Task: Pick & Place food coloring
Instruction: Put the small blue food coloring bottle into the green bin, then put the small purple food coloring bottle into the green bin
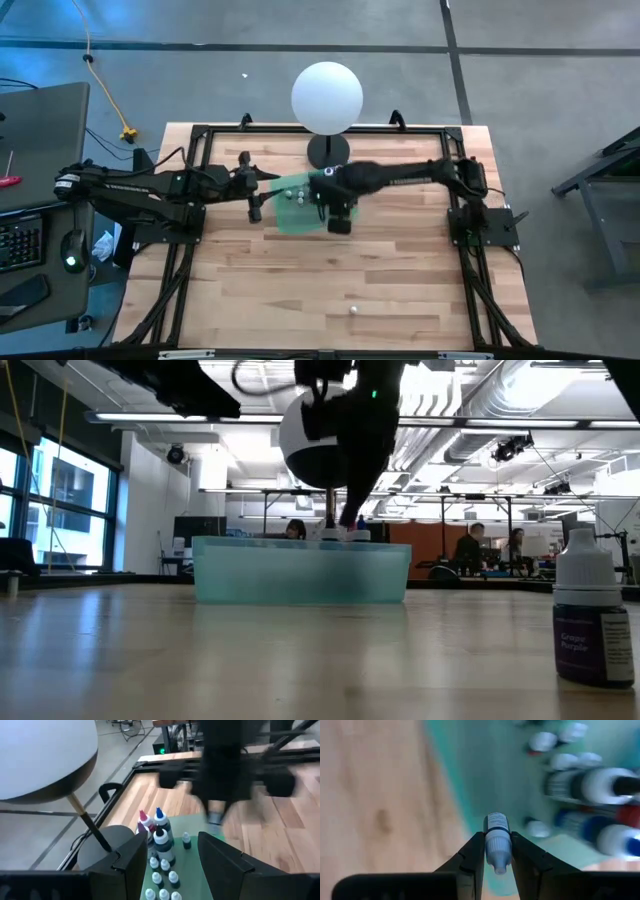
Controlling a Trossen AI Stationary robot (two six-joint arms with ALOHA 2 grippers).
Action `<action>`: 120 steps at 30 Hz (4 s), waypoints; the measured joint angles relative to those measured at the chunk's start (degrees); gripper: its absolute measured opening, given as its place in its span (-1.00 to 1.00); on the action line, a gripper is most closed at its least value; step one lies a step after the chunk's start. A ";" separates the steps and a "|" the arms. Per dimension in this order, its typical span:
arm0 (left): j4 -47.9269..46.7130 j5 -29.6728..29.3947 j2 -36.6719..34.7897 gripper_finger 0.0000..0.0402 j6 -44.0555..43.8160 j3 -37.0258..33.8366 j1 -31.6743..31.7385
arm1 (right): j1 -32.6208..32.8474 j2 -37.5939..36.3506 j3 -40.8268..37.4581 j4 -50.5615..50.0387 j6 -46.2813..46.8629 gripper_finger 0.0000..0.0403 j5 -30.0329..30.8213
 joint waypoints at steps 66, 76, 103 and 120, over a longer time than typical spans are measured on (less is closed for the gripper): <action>-7.89 0.14 0.09 -0.15 -0.70 0.00 0.00 | -4.68 10.85 8.95 -15.00 -4.85 -0.41 -3.41; -7.90 0.12 0.09 -0.15 -3.89 0.00 -0.02 | 5.26 10.79 20.55 -29.32 1.94 -0.42 -3.63; -8.02 3.46 0.09 -0.15 -6.80 0.00 -0.02 | 34.73 19.14 20.64 -7.74 24.99 -0.41 -2.94; -8.31 3.40 0.08 -0.15 -9.73 0.00 -0.02 | 34.21 21.95 20.62 -12.16 23.97 -0.41 -2.04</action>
